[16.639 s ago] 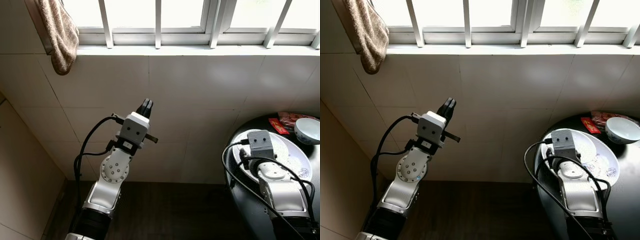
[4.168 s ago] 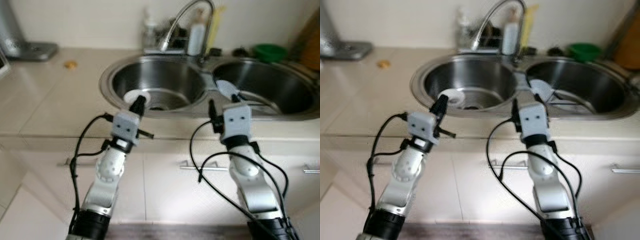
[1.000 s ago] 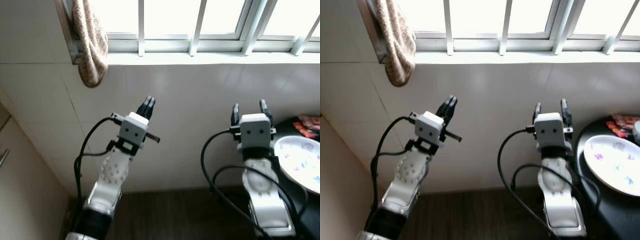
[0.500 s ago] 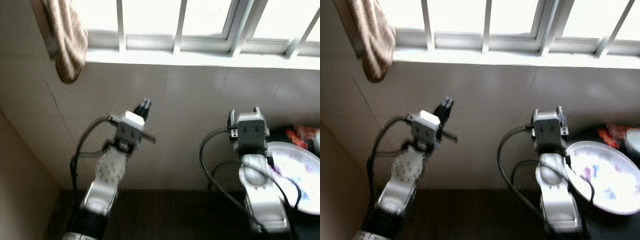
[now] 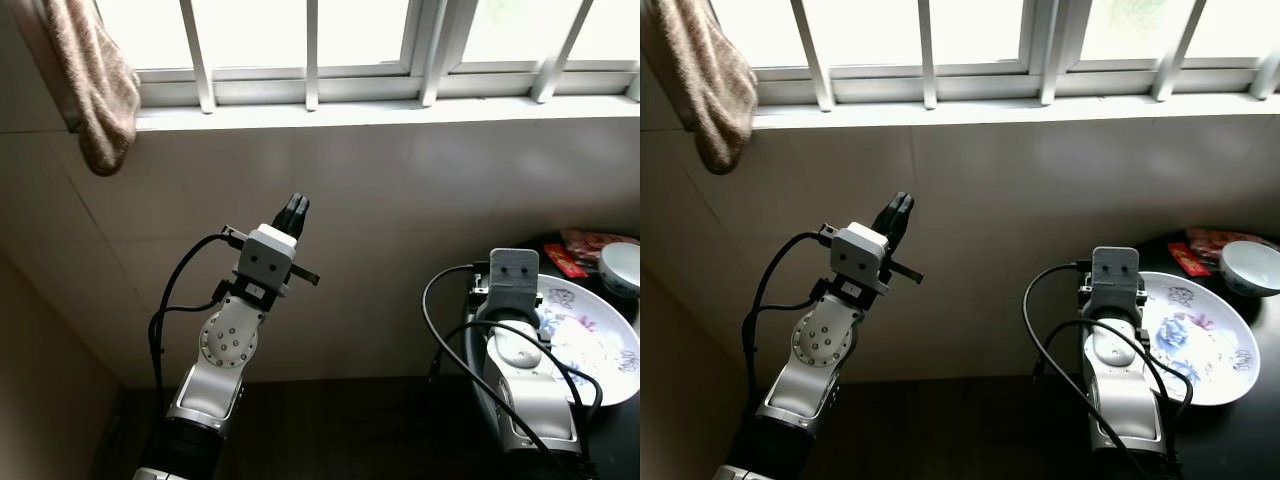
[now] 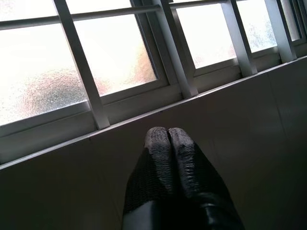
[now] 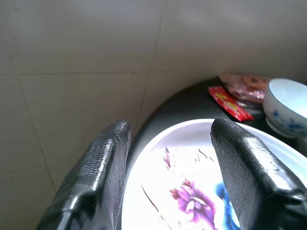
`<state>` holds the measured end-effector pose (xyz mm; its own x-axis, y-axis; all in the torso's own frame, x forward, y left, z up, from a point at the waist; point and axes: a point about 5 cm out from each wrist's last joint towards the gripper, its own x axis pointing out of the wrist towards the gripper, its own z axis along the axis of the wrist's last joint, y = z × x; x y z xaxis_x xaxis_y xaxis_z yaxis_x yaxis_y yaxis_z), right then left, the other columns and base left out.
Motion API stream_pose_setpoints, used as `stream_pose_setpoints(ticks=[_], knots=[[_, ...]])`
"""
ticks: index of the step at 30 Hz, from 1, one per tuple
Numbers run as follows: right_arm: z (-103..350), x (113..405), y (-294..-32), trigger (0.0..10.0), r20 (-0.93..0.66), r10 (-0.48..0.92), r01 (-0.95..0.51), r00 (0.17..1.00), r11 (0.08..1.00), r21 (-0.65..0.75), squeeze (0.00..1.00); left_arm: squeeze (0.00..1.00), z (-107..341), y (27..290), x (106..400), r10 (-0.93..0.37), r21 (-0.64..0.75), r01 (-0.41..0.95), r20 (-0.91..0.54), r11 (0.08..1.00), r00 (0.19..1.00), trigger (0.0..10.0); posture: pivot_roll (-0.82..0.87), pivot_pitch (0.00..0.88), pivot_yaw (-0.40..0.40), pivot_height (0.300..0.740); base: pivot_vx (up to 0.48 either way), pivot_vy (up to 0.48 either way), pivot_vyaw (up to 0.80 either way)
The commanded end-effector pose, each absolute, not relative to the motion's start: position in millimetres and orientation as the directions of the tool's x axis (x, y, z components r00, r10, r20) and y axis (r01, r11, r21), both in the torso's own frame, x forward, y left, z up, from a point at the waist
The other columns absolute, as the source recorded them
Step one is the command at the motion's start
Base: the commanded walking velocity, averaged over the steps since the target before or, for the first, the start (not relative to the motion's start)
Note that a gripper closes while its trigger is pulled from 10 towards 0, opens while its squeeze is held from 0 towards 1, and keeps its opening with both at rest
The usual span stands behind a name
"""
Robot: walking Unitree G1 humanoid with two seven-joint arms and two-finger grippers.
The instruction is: Kitchen organization
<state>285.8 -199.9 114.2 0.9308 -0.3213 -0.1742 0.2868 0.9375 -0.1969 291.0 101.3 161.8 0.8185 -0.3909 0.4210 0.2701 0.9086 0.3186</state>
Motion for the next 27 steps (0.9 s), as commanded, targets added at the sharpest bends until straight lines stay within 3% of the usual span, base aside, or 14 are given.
stream_pose_setpoints(ticks=[1, 4, 12, 21, 27], knots=[[113.5, 286.5, -199.5, 10.0, -0.201, -0.315, 0.281, 0.927, 0.942, -0.181, 0.0, 0.0, 161.5, 102.8, 292.9, -0.386, 0.311, 0.271, 0.411, 0.911, 0.826, 10.0, -0.1, 0.0, -0.023, 0.74, 0.0, 0.0, -0.8], [105.1, 286.1, -190.2, 10.0, -0.307, -0.234, 0.187, 0.922, 0.967, -0.175, 0.0, 0.0, 160.5, 103.0, 294.0, -0.384, 0.297, 0.278, 0.4, 0.913, 0.832, 10.0, -0.1, 0.0, -0.023, 0.74, 0.0, 0.0, 0.0], [103.0, 283.9, -178.4, 10.0, -0.345, -0.123, 0.031, 0.93, 0.965, -0.262, 0.0, 0.0, 161.4, 102.8, 293.6, -0.386, 0.309, 0.272, 0.406, 0.911, 0.829, 10.0, -0.1, 0.0, -0.021, 0.74, 0.0, 0.246, 0.0], [104.2, 278.6, -186.7, 10.0, -0.37, -0.161, 0.002, 0.915, 0.918, -0.396, 0.0, 0.0, 160.3, 102.9, 293.4, -0.388, 0.313, 0.274, 0.398, 0.909, 0.832, 10.0, -0.11, 0.0, -0.022, 0.74, 0.0, 0.0, 0.0], [107.1, 275.5, -197.8, 10.0, -0.353, -0.239, 0.058, 0.905, 0.89, -0.453, 0.0, 0.0, 158.4, 102.3, 293.1, -0.391, 0.315, 0.278, 0.39, 0.907, 0.834, 10.0, -0.11, 0.0, -0.022, 0.74, 0.0, 0.0, 0.0]])
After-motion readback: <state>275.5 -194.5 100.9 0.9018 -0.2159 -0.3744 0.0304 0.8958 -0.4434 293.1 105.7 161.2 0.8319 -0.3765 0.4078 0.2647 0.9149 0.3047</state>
